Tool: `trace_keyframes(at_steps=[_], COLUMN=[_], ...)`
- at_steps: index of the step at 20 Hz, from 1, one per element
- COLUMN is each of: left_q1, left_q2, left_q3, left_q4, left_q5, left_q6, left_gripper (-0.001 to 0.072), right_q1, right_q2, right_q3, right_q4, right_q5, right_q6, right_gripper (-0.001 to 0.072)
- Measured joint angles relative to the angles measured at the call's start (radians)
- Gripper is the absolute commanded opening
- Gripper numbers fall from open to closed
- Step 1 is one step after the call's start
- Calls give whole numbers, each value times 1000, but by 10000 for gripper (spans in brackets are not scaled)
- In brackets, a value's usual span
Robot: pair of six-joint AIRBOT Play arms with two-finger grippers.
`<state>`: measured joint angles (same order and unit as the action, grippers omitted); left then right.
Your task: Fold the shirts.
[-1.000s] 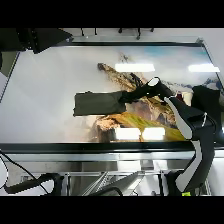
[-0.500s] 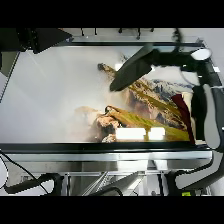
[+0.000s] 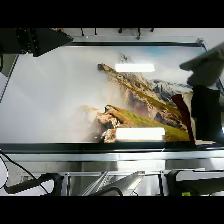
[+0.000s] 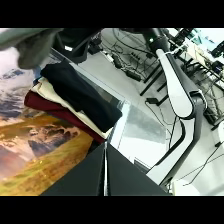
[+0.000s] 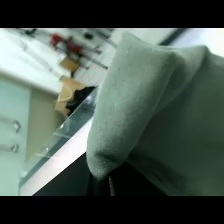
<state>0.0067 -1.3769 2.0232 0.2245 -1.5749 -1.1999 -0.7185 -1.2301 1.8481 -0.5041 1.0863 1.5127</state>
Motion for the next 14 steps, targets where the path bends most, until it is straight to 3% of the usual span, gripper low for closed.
trace_keyframes(at_steps=[7, 14], left_q1=[0, 0], left_q2=[0, 0], left_q3=[0, 0], left_q4=[0, 0], left_q5=[-4, -28], left_q6=[0, 1], left_gripper=[13, 13], right_q1=[-332, -418], right_q2=[78, 138], right_q3=[2, -35], right_q4=[-26, -167], right_q5=[343, 650], right_q6=[174, 235], right_gripper=[24, 25])
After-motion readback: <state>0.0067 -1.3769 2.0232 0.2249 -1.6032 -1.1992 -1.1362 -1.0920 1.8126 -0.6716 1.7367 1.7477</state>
